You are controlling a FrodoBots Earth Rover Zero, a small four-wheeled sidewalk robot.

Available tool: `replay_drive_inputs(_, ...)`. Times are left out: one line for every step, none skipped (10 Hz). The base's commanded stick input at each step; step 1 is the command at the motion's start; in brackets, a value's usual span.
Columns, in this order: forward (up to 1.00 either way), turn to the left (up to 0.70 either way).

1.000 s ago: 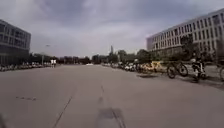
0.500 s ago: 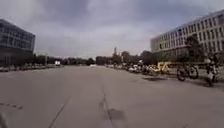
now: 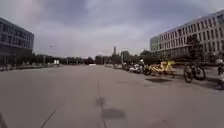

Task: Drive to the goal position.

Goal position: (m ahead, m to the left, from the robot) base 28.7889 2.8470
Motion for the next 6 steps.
replay_drive_inputs(1.0,0.0)
replay_drive_inputs(1.0,0.0)
replay_drive_inputs(1.0,0.0)
replay_drive_inputs(1.0,0.11)
replay_drive_inputs(1.0,0.3)
replay_drive_inputs(1.0,0.25)
